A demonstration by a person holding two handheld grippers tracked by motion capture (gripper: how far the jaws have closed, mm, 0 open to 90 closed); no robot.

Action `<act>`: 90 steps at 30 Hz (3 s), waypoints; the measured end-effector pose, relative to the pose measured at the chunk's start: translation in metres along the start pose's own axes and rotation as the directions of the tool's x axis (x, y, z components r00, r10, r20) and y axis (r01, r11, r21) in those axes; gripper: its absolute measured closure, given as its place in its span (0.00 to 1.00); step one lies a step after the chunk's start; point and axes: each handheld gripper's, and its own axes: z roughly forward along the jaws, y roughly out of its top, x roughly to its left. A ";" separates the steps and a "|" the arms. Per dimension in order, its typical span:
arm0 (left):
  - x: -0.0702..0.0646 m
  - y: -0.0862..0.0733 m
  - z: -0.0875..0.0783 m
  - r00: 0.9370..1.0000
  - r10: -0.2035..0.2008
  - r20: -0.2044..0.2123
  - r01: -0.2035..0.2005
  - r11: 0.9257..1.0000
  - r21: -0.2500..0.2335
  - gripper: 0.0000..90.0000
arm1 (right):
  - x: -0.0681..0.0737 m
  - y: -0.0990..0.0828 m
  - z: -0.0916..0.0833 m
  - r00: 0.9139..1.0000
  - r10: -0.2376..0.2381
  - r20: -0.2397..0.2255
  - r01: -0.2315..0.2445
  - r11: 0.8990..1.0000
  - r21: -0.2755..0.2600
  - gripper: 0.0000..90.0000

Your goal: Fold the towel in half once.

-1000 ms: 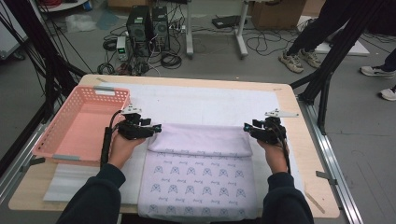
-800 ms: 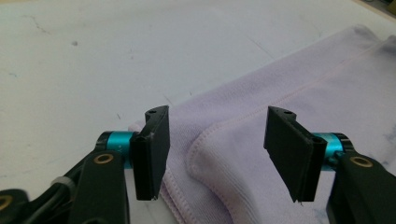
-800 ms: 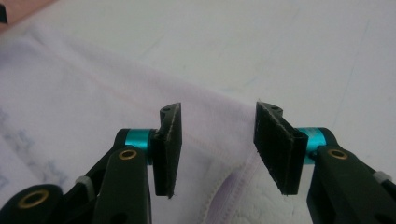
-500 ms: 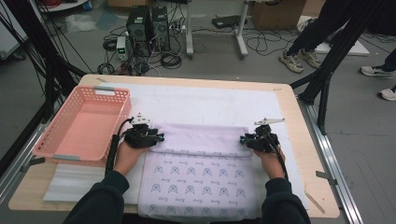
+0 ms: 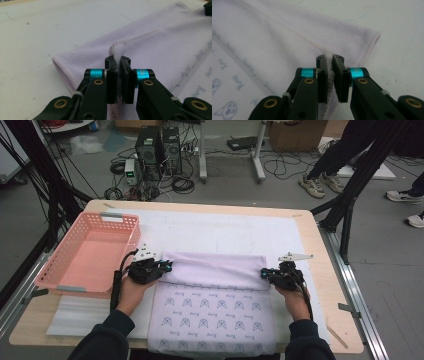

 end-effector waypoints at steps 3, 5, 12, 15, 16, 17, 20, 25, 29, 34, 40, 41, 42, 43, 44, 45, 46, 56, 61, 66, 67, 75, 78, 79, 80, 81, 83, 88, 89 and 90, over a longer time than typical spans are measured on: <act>-0.004 -0.003 -0.007 1.000 -0.006 0.010 0.006 1.000 -0.021 0.94 | 0.003 -0.003 -0.006 1.000 -0.006 -0.004 0.006 1.000 -0.020 0.92; -0.006 -0.005 -0.011 1.000 -0.014 0.018 0.015 0.999 -0.039 0.94 | 0.006 -0.006 -0.010 1.000 -0.007 -0.010 0.006 0.999 -0.035 0.92; -0.013 -0.016 -0.022 0.999 -0.008 0.033 0.009 0.999 -0.053 0.94 | 0.013 -0.018 -0.021 0.999 -0.023 -0.026 0.022 0.998 -0.051 0.92; -0.017 -0.019 -0.027 0.999 -0.008 0.044 0.010 0.998 -0.062 0.94 | 0.017 -0.023 -0.026 0.999 -0.027 -0.034 0.025 0.998 -0.053 0.92; -0.018 -0.020 -0.029 0.999 -0.007 0.046 0.010 0.998 -0.067 0.94 | 0.018 -0.024 -0.027 0.999 -0.031 -0.035 0.029 0.998 -0.055 0.92; -0.019 -0.021 -0.032 0.999 -0.004 0.048 0.007 0.998 -0.068 0.94 | 0.019 -0.025 -0.029 0.999 -0.032 -0.039 0.029 0.998 -0.061 0.92; -0.024 -0.026 -0.038 0.999 -0.005 0.051 0.009 0.997 -0.077 0.93 | 0.023 -0.030 -0.034 0.998 -0.029 -0.051 0.025 0.997 -0.072 0.91; -0.032 -0.036 -0.046 0.999 0.001 0.054 0.003 0.997 -0.073 0.92 | 0.031 -0.039 -0.040 0.998 -0.045 -0.054 0.041 0.997 -0.060 0.91; -0.037 -0.043 -0.054 0.999 0.001 0.054 0.003 0.998 -0.070 0.92 | 0.037 -0.045 -0.046 0.997 -0.042 -0.060 0.038 0.997 -0.062 0.91; -0.040 -0.050 -0.062 0.999 -0.012 0.053 0.015 0.998 -0.056 0.91 | 0.043 -0.052 -0.052 0.996 -0.053 -0.070 0.049 0.997 -0.054 0.91; -0.044 -0.057 -0.070 0.997 -0.019 0.075 0.022 0.999 -0.036 0.92 | 0.047 -0.058 -0.059 0.995 -0.058 -0.085 0.054 0.997 -0.050 0.91; -0.046 -0.058 -0.071 0.997 -0.016 0.081 0.019 0.999 -0.031 0.93 | 0.047 -0.059 -0.060 0.994 -0.058 -0.089 0.054 0.997 -0.048 0.91; -0.047 -0.058 -0.073 0.996 -0.016 0.086 0.018 0.999 -0.027 0.93 | 0.047 -0.060 -0.062 0.993 -0.062 -0.098 0.057 0.997 -0.050 0.91; -0.048 -0.059 -0.074 0.996 -0.013 0.087 0.015 1.000 -0.025 0.93 | 0.048 -0.061 -0.064 0.993 -0.067 -0.102 0.063 0.997 -0.047 0.91; -0.049 -0.059 -0.076 0.996 -0.014 0.092 0.016 1.000 -0.025 0.94 | 0.049 -0.062 -0.066 0.992 -0.070 -0.106 0.065 0.997 -0.049 0.91; -0.050 -0.060 -0.077 0.995 -0.010 0.095 0.012 1.000 -0.022 0.94 | 0.049 -0.063 -0.067 0.991 -0.072 -0.114 0.067 0.996 -0.051 0.91; -0.051 -0.060 -0.079 0.995 -0.012 0.100 0.014 1.000 -0.020 0.94 | 0.050 -0.065 -0.069 0.990 -0.080 -0.118 0.074 0.996 -0.049 0.91; -0.061 -0.069 -0.104 0.986 -0.012 0.166 0.008 1.000 0.022 0.95 | 0.067 -0.082 -0.088 0.976 -0.130 -0.176 0.130 0.991 -0.013 0.91; -0.057 -0.071 -0.107 0.980 -0.082 0.182 0.080 0.997 0.017 0.67 | 0.074 -0.086 -0.100 0.972 -0.140 -0.187 0.138 0.990 -0.021 0.71; -0.044 -0.064 -0.104 0.977 -0.157 0.147 0.166 0.985 -0.054 0.42 | 0.060 -0.074 -0.103 0.993 -0.058 -0.108 0.043 0.990 -0.134 0.59; -0.042 -0.061 -0.103 0.978 -0.156 0.137 0.166 0.984 -0.064 0.41 | 0.058 -0.072 -0.102 0.995 -0.046 -0.084 0.034 0.990 -0.139 0.59; -0.028 -0.046 -0.080 0.983 -0.170 0.070 0.175 0.982 -0.072 0.39 | 0.039 -0.055 -0.072 0.999 -0.014 0.052 0.019 0.993 -0.115 0.58; -0.021 -0.042 -0.067 0.983 -0.177 0.054 0.180 0.982 -0.055 0.39 | 0.032 -0.048 -0.060 0.998 -0.002 0.069 0.009 0.994 -0.106 0.56; -0.018 -0.041 -0.062 0.983 -0.178 0.049 0.180 0.982 -0.047 0.39 | 0.030 -0.046 -0.056 0.997 0.001 0.075 0.007 0.994 -0.105 0.55; -0.016 -0.040 -0.058 0.982 -0.186 0.043 0.188 0.981 -0.042 0.39 | 0.028 -0.043 -0.053 0.997 0.005 0.080 0.003 0.994 -0.106 0.54; -0.013 -0.039 -0.054 0.981 -0.191 0.033 0.193 0.981 -0.038 0.39 | 0.027 -0.041 -0.050 0.997 0.013 0.079 -0.005 0.995 -0.104 0.53; -0.008 -0.037 -0.047 0.980 -0.197 0.019 0.197 0.980 -0.026 0.38 | 0.023 -0.036 -0.043 0.997 0.019 0.080 -0.011 0.995 -0.097 0.52; 0.002 -0.032 -0.031 0.979 -0.203 -0.018 0.203 0.979 -0.009 0.37 | 0.015 -0.028 -0.026 0.996 0.021 0.092 -0.016 0.998 -0.058 0.49; 0.003 -0.031 -0.028 0.979 -0.203 -0.028 0.203 0.979 -0.002 0.37 | 0.013 -0.026 -0.023 0.995 0.020 0.102 -0.015 0.999 -0.052 0.47; 0.004 -0.030 -0.025 0.980 -0.198 -0.035 0.199 0.980 0.005 0.37 | 0.011 -0.025 -0.020 0.994 0.021 0.108 -0.016 0.999 -0.047 0.47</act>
